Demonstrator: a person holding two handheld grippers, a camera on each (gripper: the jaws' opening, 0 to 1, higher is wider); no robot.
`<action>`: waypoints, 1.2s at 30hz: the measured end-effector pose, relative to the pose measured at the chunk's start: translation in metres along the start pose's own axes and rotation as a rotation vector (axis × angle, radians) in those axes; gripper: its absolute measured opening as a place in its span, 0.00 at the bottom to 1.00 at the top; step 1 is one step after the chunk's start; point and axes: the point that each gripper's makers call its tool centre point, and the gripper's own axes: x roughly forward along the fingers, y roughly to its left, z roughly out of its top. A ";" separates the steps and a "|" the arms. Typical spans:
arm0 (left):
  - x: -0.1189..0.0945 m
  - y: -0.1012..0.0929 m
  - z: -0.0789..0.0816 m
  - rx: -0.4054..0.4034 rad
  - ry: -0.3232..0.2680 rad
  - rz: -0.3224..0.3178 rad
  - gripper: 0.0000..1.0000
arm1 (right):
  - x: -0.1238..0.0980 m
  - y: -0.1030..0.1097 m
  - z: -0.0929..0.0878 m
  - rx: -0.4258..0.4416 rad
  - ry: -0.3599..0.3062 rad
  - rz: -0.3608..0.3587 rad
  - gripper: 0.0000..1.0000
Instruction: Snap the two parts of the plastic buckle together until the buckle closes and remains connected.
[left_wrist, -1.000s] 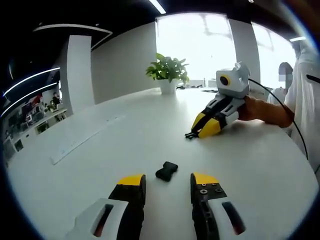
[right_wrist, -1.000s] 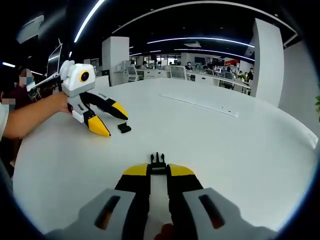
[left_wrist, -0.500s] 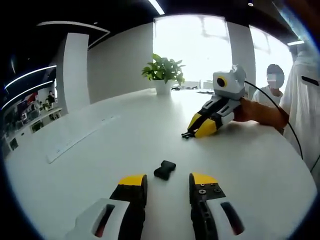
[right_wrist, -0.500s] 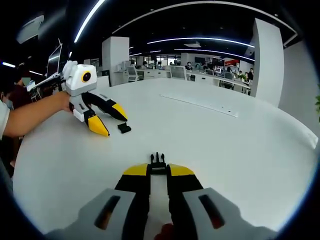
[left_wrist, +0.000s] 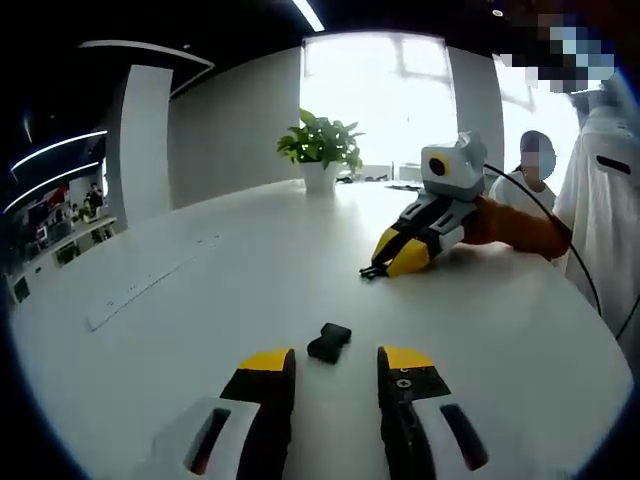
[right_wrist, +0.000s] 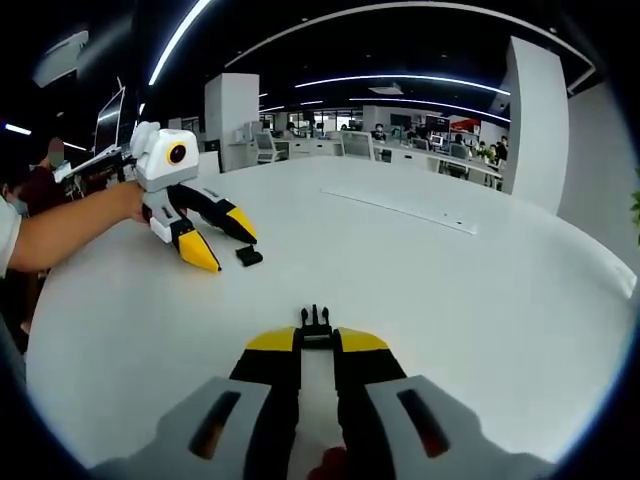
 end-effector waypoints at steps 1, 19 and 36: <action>0.001 -0.001 0.000 0.002 0.000 -0.004 0.32 | 0.000 0.000 0.000 0.000 0.000 0.000 0.13; 0.003 -0.006 0.002 0.009 -0.002 -0.022 0.26 | 0.003 -0.002 -0.001 -0.001 0.001 0.000 0.13; 0.004 -0.005 0.003 0.002 -0.006 -0.008 0.20 | 0.003 -0.002 -0.002 -0.002 0.002 -0.002 0.13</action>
